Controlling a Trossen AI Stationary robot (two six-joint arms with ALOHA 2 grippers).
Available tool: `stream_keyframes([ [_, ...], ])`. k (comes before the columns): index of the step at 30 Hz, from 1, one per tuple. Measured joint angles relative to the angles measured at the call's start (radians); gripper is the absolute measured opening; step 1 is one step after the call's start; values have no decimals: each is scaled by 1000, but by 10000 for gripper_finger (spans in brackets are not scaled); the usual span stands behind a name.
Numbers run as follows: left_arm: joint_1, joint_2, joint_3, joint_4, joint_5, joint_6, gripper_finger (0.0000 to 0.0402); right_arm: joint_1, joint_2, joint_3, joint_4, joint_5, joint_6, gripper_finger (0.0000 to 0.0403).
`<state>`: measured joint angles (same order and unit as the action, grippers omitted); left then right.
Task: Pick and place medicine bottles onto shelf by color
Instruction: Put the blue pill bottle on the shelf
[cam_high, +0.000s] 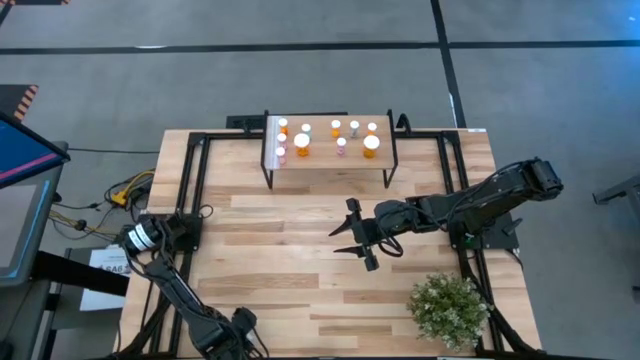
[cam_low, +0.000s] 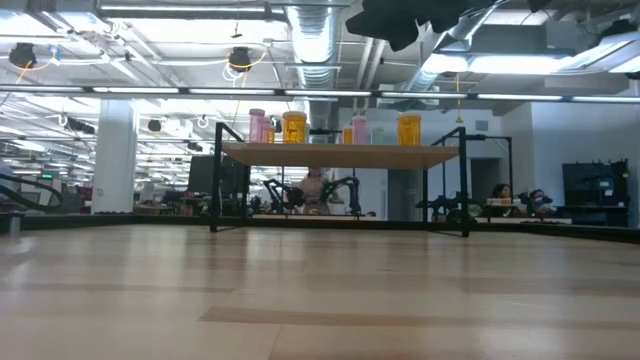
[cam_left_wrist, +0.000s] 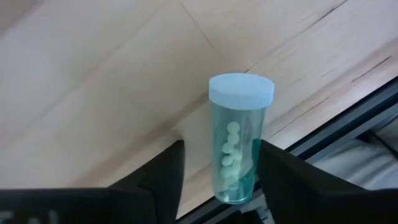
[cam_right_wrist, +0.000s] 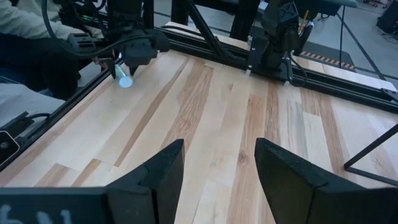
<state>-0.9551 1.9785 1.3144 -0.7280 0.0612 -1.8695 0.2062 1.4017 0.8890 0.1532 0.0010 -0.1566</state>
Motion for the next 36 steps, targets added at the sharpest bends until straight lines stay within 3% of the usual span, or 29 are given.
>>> stream_keyframes([
  [8,5,0,0,-2,-62,51,85,0,0,0,-3,0,-1,217],
  [14,30,-18,0,26,-194,179,65,0,-44,-1,-23,0,-6,217],
  [19,51,-64,0,45,-406,363,84,2,-106,-1,-52,-1,-9,217],
  [24,75,-114,0,46,-731,591,90,4,-167,-10,-45,-12,-9,217],
  [28,137,-168,-22,69,-830,814,91,-4,-218,-74,51,-33,-9,217],
  [32,208,-225,-100,228,-861,1047,91,-27,-267,-145,141,-37,5,217],
  [36,274,-273,-247,589,-787,1320,91,-41,-299,-185,189,-36,18,217],
])
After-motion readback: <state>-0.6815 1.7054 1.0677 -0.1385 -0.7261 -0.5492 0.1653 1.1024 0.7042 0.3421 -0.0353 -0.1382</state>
